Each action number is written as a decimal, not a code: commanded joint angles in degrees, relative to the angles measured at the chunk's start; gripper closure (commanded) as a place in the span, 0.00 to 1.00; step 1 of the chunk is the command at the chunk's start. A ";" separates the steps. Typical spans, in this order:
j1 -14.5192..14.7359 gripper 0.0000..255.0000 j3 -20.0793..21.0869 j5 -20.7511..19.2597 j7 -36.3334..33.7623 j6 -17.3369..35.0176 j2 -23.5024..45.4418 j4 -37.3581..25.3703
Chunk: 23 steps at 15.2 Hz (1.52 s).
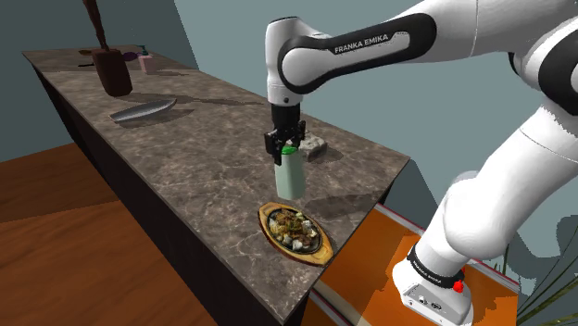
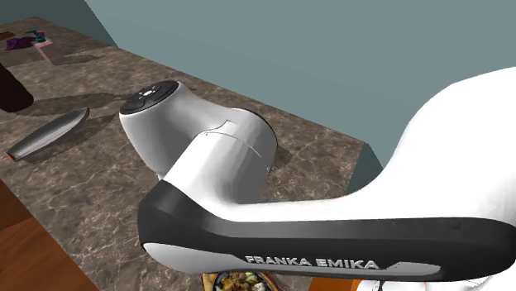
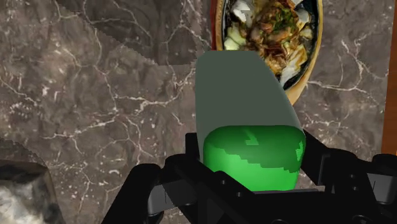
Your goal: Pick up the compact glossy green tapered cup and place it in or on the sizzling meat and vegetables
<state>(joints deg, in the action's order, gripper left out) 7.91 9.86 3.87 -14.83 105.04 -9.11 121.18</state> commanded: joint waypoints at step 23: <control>4.49 1.00 5.84 3.20 -7.76 12.89 -1.48 13.81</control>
<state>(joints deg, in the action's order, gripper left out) 12.16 15.40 6.76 -22.64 118.06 -12.29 133.25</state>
